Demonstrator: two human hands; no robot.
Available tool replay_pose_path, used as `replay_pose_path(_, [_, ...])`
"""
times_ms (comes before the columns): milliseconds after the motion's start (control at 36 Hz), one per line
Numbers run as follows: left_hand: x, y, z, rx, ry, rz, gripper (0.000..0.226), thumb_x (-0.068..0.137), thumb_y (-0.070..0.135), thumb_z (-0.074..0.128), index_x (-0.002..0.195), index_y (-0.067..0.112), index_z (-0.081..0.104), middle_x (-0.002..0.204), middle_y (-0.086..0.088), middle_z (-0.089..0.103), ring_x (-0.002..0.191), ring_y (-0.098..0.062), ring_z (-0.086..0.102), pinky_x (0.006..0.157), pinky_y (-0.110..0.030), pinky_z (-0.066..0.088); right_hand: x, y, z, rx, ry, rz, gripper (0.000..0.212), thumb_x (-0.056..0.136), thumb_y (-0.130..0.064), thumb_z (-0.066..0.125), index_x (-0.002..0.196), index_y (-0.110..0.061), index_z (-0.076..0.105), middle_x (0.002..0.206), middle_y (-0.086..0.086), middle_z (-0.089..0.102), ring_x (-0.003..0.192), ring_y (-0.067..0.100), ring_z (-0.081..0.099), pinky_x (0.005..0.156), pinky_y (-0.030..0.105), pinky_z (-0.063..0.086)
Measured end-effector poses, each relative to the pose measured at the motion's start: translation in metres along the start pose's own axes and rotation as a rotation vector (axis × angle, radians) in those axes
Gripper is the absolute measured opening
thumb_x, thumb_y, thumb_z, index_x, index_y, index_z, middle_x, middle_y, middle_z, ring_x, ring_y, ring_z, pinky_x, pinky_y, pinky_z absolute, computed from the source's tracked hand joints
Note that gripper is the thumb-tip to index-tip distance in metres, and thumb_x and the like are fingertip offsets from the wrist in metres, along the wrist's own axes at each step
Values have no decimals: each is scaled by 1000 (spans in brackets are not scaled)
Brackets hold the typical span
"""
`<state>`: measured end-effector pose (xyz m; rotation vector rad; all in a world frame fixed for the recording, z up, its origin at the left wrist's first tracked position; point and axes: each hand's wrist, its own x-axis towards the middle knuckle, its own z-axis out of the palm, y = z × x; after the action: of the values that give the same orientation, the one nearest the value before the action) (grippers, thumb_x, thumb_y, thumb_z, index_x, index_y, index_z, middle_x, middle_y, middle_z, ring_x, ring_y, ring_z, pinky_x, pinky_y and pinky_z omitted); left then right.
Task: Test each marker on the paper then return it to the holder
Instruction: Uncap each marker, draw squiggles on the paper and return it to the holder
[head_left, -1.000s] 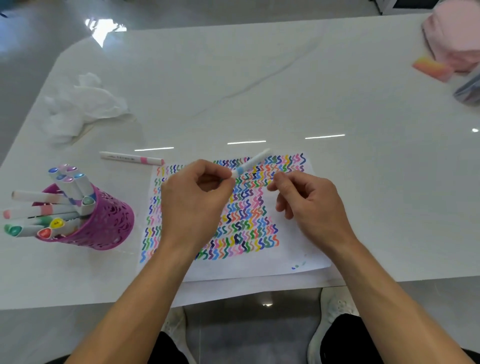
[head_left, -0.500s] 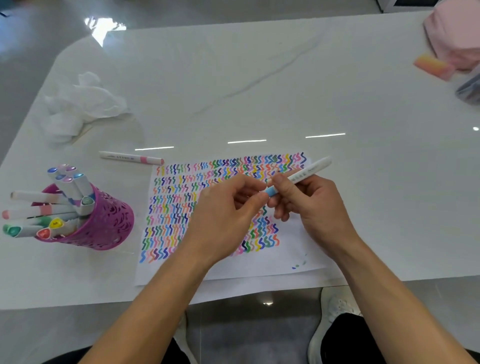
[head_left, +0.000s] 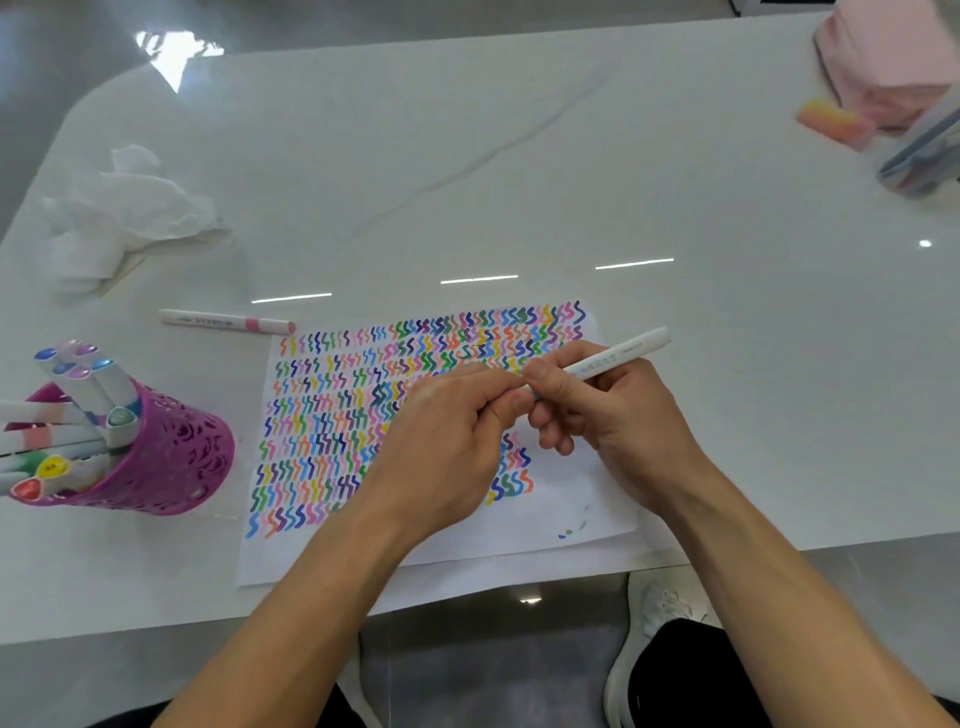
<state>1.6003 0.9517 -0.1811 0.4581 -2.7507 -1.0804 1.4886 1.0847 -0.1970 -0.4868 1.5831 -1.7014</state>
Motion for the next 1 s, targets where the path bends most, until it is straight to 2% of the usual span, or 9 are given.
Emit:
replay_pose_path(56, [1,2,1,-24,19,2,26,102,25,55,79,30,66,64,18,54,71,-7,56,62,-11,36,0,0,-1,2,-1,12,19,97,-23,72,78,-22,75,66,9,67,51,19,61,48,22,47])
replay_pose_path(139, [1,2,3,-53,25,-11,26,101,25,57,78,25,70,63,11,58,70,-8,57,61,-17,41,0,0,0,10,7,26,22,97,-24,72,75,-24,74,63,6,66,49,18,59,47,21,45])
replay_pose_path(278, [2,1,5,-75,43,-54,28,101,24,58,77,20,71,60,4,59,67,-16,56,60,-26,42,-2,1,3,34,38,-2,20,93,-29,71,74,-23,70,66,12,68,52,24,64,48,25,49])
replay_pose_path(472, [2,3,4,-81,68,-63,28,100,21,60,74,16,72,55,3,58,63,-15,56,53,-15,39,-5,0,8,41,50,-32,28,97,-28,68,70,-30,73,68,16,71,57,31,70,52,28,54])
replay_pose_path(611, [2,4,2,-100,55,-64,27,99,20,60,76,15,73,55,4,58,61,-13,55,55,-13,40,-5,0,9,94,55,-1,24,94,-32,72,71,-27,73,68,18,71,57,32,71,52,28,56])
replay_pose_path(750, [-1,5,3,-124,-14,-68,25,102,28,54,83,25,70,62,13,56,63,-5,54,57,-11,37,-4,1,3,115,72,31,27,91,-25,75,67,-24,64,67,20,70,53,34,69,48,29,52])
replay_pose_path(833, [-1,6,3,-136,-72,-66,23,103,33,50,88,30,67,72,15,56,71,-1,54,62,-8,37,-3,1,1,103,88,43,34,89,-30,79,63,-22,59,65,19,69,49,33,66,45,28,49])
replay_pose_path(1000, [-1,10,3,-173,-64,-22,33,103,30,52,73,43,57,69,23,56,65,-2,53,60,-8,36,-1,-1,0,29,95,20,40,95,-26,73,62,-22,52,56,15,64,34,22,53,36,22,37])
